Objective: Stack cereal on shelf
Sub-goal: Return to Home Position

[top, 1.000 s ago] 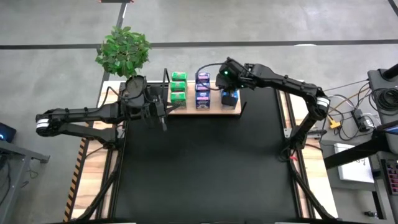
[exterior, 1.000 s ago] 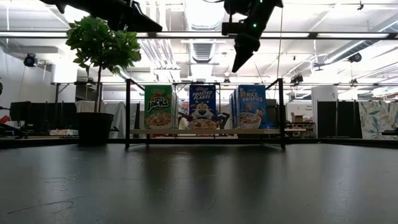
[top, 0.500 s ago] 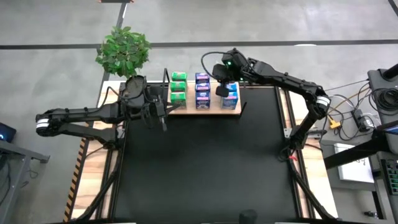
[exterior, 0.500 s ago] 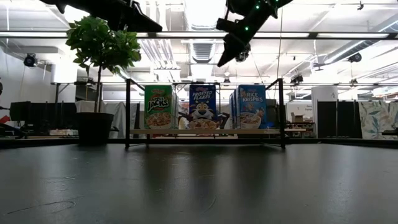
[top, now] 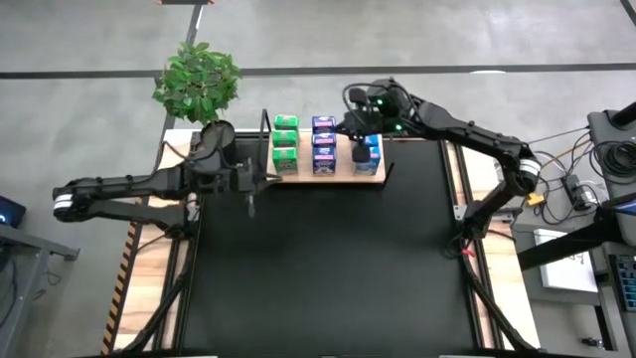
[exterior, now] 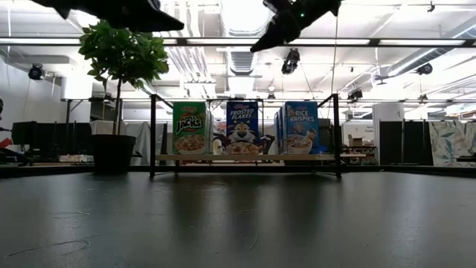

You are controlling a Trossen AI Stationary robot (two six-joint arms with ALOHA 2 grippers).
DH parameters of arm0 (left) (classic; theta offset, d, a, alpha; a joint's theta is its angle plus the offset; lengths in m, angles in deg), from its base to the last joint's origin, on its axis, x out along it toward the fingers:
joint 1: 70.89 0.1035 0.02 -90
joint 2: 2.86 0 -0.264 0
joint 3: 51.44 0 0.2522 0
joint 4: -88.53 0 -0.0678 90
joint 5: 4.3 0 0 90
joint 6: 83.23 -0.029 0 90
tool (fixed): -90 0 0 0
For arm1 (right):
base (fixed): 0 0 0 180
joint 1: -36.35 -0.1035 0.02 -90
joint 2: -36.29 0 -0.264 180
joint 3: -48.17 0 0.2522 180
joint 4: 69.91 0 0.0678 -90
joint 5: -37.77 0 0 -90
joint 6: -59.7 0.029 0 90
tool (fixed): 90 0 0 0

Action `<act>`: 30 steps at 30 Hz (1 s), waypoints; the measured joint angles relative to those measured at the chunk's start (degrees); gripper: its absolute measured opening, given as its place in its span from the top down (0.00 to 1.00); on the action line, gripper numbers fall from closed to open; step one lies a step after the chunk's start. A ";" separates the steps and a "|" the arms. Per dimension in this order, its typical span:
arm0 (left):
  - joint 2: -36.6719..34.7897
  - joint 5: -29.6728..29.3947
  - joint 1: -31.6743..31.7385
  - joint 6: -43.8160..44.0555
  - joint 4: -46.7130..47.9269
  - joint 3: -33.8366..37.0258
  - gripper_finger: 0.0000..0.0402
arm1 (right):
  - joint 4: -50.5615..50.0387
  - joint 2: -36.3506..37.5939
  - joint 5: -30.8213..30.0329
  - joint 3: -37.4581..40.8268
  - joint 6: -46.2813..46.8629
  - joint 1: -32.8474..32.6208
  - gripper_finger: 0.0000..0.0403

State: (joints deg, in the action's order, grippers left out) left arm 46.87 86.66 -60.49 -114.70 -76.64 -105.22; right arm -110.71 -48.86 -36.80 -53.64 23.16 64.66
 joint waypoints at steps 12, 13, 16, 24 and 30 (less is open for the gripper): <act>-15.87 0.04 0.00 0.44 0.09 10.08 1.00 | 17.58 11.02 3.03 20.02 1.49 -0.19 0.98; -16.97 0.06 0.01 0.37 0.01 10.89 1.00 | 19.25 12.05 3.07 22.00 1.82 -0.19 0.98; -20.03 0.06 0.01 -0.91 0.01 13.69 1.00 | 23.80 15.09 3.51 27.96 2.09 -0.19 0.98; -25.09 0.06 0.20 -1.48 -0.93 18.35 1.00 | 33.80 23.05 6.24 41.66 3.58 -0.19 0.98; -26.48 0.07 0.20 -1.24 -1.89 20.18 1.00 | 41.02 28.01 9.14 49.74 3.95 -0.17 0.98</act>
State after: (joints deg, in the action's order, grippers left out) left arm 20.39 86.73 -60.28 -115.94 -78.53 -85.03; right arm -69.69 -20.86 -27.66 -3.90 27.12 64.49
